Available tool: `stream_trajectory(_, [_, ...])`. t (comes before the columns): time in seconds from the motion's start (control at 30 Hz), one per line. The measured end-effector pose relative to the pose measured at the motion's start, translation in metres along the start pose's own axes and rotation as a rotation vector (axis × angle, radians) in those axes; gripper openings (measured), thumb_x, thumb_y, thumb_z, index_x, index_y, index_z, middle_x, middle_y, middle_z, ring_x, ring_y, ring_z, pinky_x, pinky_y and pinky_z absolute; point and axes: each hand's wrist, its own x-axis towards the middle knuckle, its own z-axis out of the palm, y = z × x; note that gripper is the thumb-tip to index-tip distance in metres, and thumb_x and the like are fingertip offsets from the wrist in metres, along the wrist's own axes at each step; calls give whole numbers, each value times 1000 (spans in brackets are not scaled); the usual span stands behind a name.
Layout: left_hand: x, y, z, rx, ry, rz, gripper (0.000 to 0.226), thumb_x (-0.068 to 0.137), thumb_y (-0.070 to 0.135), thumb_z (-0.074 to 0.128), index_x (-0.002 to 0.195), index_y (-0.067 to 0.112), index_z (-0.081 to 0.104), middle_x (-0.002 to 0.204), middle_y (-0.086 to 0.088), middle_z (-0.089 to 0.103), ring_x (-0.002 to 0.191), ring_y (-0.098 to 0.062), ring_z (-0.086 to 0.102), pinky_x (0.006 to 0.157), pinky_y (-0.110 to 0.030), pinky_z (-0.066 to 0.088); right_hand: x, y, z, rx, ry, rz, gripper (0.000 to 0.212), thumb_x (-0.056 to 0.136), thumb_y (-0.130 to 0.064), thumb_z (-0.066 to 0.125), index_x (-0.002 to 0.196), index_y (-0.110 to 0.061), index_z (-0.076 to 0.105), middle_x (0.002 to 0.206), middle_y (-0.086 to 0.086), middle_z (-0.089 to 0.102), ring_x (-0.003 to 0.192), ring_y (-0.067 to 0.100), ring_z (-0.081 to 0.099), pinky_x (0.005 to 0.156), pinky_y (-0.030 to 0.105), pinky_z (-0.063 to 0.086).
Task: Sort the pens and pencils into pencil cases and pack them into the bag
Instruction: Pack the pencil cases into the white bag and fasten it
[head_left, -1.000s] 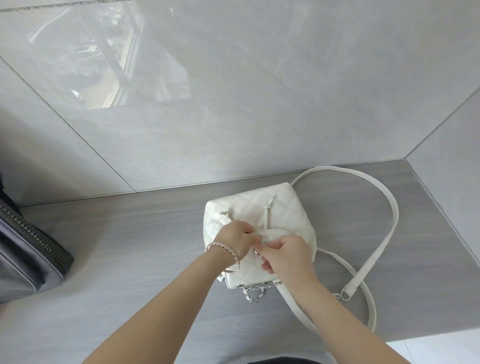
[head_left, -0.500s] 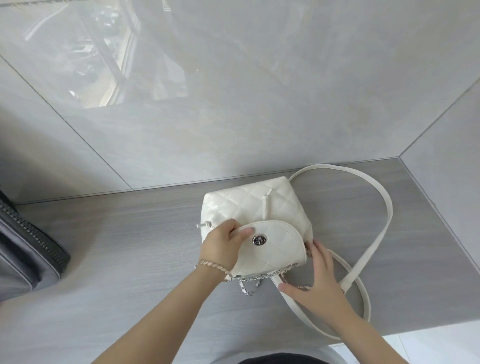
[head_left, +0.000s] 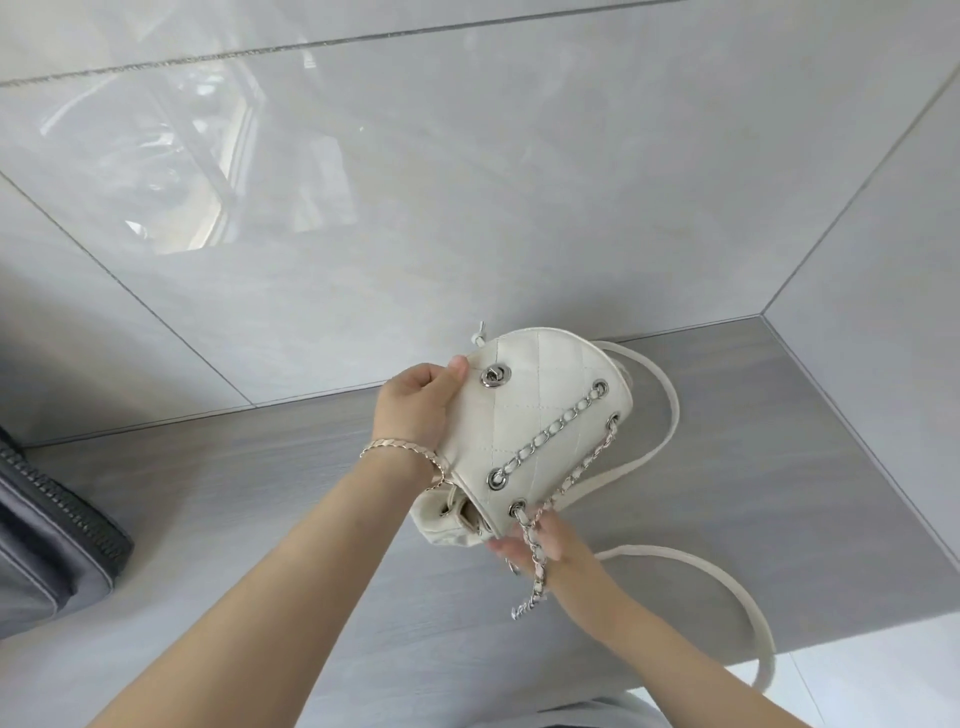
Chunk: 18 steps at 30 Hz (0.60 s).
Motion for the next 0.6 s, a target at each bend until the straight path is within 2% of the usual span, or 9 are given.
stream_trajectory(0.07, [1, 1, -1, -25, 0, 7, 37, 86, 23, 62, 53, 14, 48, 56, -5, 42, 50, -16, 35, 49, -25, 29, -12, -3, -8, -66, -138, 21, 16, 83, -20, 53, 99, -21, 53, 64, -11, 71, 69, 10, 66, 67, 14, 45])
stream_trajectory(0.13, [1, 2, 0, -46, 6, 8, 36, 86, 23, 63, 54, 14, 49, 56, -5, 44, 49, -16, 37, 50, -25, 31, -23, -14, -18, -51, -207, 55, 20, 82, -28, 45, 95, -15, 55, 51, -6, 67, 70, 29, 63, 64, 24, 38])
stream_trajectory(0.17, [2, 2, 1, -54, 9, 10, 36, 85, 23, 63, 54, 14, 50, 54, -5, 45, 49, -16, 38, 50, -24, 32, -29, -18, -23, -24, -241, 92, 17, 82, -27, 48, 92, -15, 54, 49, -7, 64, 71, 30, 58, 62, 24, 36])
stream_trajectory(0.27, [3, 3, 8, -73, 13, 30, 35, 86, 23, 63, 54, 14, 50, 46, 2, 47, 43, -14, 39, 43, -18, 34, -52, -18, -50, -157, -304, 141, 18, 64, -32, 69, 79, -30, 59, 53, -12, 54, 59, 11, 48, 58, 19, 37])
stream_trajectory(0.37, [1, 4, 23, -74, -45, 79, 35, 86, 24, 62, 55, 14, 50, 43, 5, 49, 39, -10, 42, 40, -14, 36, -50, -7, -89, -386, -96, 197, 14, 66, -31, 74, 74, -33, 62, 57, -12, 53, 52, -1, 47, 60, 14, 40])
stream_trajectory(0.47, [-3, 6, 40, -86, -132, 129, 34, 88, 23, 59, 56, 14, 52, 39, 10, 50, 36, -5, 43, 40, -13, 37, -43, 0, -141, -683, 18, 165, 21, 75, -16, 67, 89, -31, 61, 66, -14, 54, 56, -4, 50, 58, 5, 39])
stream_trajectory(0.53, [-5, 8, 54, -83, -184, 166, 33, 88, 22, 58, 56, 13, 52, 40, 9, 50, 37, -6, 43, 41, -14, 36, -36, 2, -180, -870, 86, 92, 27, 74, -5, 62, 91, -26, 63, 71, -13, 51, 63, 1, 53, 56, 7, 37])
stream_trajectory(0.6, [-7, 10, 72, -47, -231, 225, 32, 87, 19, 59, 56, 13, 53, 45, 5, 51, 42, -10, 43, 45, -19, 37, -26, -7, -216, -1092, 188, -6, 28, 72, 2, 62, 93, -16, 69, 79, -8, 58, 76, 17, 59, 62, 16, 36])
